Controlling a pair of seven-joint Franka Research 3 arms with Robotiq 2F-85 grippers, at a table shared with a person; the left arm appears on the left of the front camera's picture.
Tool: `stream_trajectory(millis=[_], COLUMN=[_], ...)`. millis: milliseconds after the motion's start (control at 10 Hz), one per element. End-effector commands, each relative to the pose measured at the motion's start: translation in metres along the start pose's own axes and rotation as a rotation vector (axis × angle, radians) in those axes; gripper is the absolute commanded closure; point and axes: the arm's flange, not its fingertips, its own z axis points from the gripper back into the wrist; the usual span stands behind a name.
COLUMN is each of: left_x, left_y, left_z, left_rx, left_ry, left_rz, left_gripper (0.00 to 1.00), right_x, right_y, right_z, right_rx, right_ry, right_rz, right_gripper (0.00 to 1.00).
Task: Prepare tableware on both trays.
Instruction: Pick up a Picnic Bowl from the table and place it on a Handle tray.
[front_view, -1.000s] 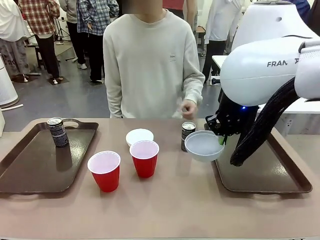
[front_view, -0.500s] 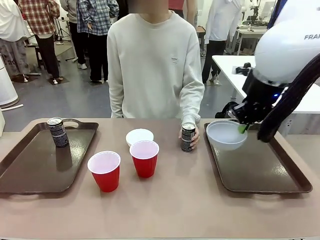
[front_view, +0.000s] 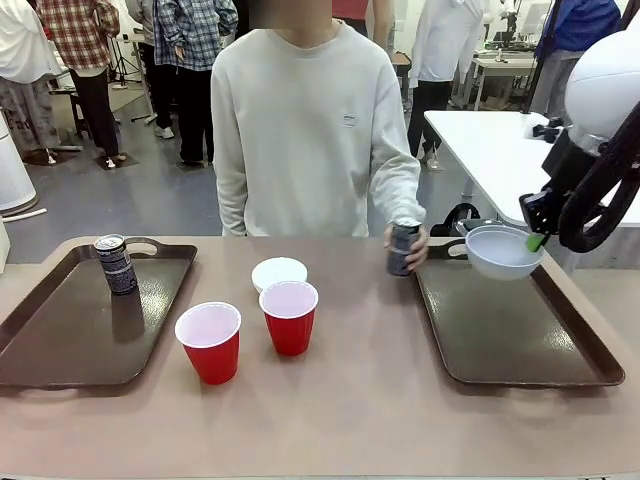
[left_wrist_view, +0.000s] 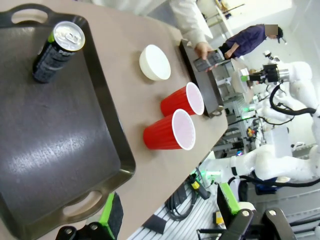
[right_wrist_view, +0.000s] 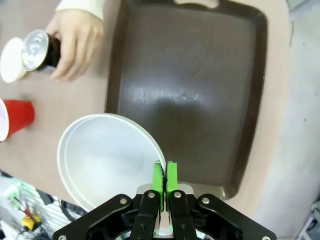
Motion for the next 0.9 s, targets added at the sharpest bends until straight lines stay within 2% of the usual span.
stream_trajectory(millis=[0,200,300,400,500,800], left_x=[0.0,0.0,0.0,0.0,0.0,0.0], left_y=[0.0,0.0,0.0,0.0,0.0,0.0], left_z=[0.001,0.001,0.001,0.001,0.001,0.001], left_rx=[-0.011,-0.011,-0.011,-0.011,-0.011,-0.011], left_ry=[-0.013,-0.013,-0.013,-0.013,-0.013,-0.013], left_rz=[-0.001,-0.001,-0.001,-0.001,-0.001,-0.001], left_gripper=[0.0,0.0,0.0,0.0,0.0,0.0], right_x=[0.007,-0.005,-0.063,-0.114,-0.13,-0.122], right_y=[-0.013,-0.015,-0.001,0.008,0.004,-0.008], right_z=[0.0,-0.01,-0.011,-0.001,0.009,0.001], right_rx=[-0.004,-0.02,-0.059,-0.047,-0.038,-0.011], right_ry=[-0.029,-0.025,0.026,0.002,-0.031,-0.01], right_rz=[-0.044,-0.045,-0.015,0.08,0.072,-0.001], right_gripper=[0.96,0.96,0.96,0.96,0.96,0.96])
